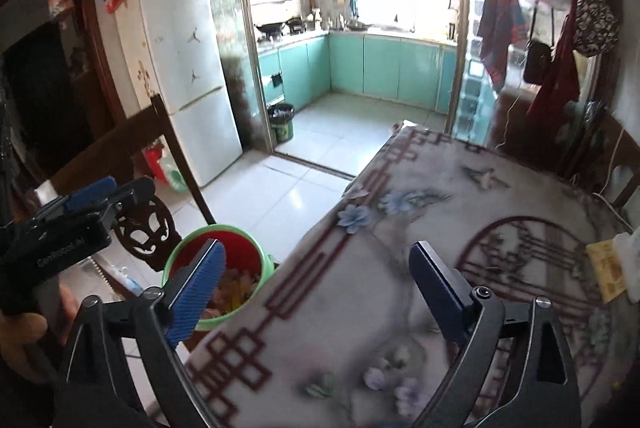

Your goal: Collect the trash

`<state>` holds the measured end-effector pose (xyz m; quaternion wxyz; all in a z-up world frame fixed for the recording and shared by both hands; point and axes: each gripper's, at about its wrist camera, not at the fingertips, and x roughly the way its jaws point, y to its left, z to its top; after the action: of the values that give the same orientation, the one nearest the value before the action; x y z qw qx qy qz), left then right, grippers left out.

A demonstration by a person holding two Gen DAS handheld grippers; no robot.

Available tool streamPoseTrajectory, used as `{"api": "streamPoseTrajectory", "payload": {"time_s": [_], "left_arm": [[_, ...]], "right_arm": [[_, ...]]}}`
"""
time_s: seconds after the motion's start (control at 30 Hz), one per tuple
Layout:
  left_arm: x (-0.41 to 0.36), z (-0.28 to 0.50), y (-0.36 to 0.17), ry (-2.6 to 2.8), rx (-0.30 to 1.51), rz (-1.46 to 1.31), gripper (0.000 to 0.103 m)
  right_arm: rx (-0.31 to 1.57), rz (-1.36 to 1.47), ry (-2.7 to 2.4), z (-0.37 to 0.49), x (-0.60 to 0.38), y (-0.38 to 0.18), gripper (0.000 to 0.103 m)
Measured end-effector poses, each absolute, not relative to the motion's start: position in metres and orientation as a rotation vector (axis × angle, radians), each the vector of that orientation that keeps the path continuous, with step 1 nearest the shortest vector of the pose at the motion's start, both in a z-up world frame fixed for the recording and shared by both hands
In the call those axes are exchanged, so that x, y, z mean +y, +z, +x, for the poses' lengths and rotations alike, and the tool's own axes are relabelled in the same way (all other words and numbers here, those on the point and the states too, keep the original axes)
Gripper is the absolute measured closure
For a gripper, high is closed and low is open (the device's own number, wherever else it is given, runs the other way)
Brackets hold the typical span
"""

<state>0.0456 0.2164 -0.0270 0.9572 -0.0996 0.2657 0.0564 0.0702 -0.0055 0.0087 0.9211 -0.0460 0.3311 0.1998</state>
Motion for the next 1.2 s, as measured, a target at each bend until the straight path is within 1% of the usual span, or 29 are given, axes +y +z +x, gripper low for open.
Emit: {"api": "streamPoseTrajectory", "payload": {"time_s": [0.1,0.13,0.3,0.57,0.7,1.2], "left_arm": [[0.179,0.029,-0.006,0.158,0.503,-0.134,0.016],[0.165,0.025,0.000,0.163,0.497,-0.129,0.016],[0.118,0.005,0.025,0.056,0.472,-0.177,0.016],[0.066,-0.017,0.049,0.130,0.443,-0.120,0.016],[0.055,-0.026,0.048,0.220,0.420,-0.107,0.016],[0.041,-0.020,0.040,0.198,0.489,-0.150,0.016]], "right_arm": [[0.631,-0.087,0.398,0.053,-0.032,0.024,0.005],[0.612,-0.084,0.400,0.046,-0.041,0.029,0.000],[0.555,-0.095,0.367,0.026,-0.082,0.045,0.000],[0.503,-0.023,0.319,0.004,-0.141,0.051,0.000],[0.489,0.010,0.290,-0.003,-0.164,0.053,0.000],[0.509,0.058,0.221,-0.006,-0.203,0.049,0.000]]}}
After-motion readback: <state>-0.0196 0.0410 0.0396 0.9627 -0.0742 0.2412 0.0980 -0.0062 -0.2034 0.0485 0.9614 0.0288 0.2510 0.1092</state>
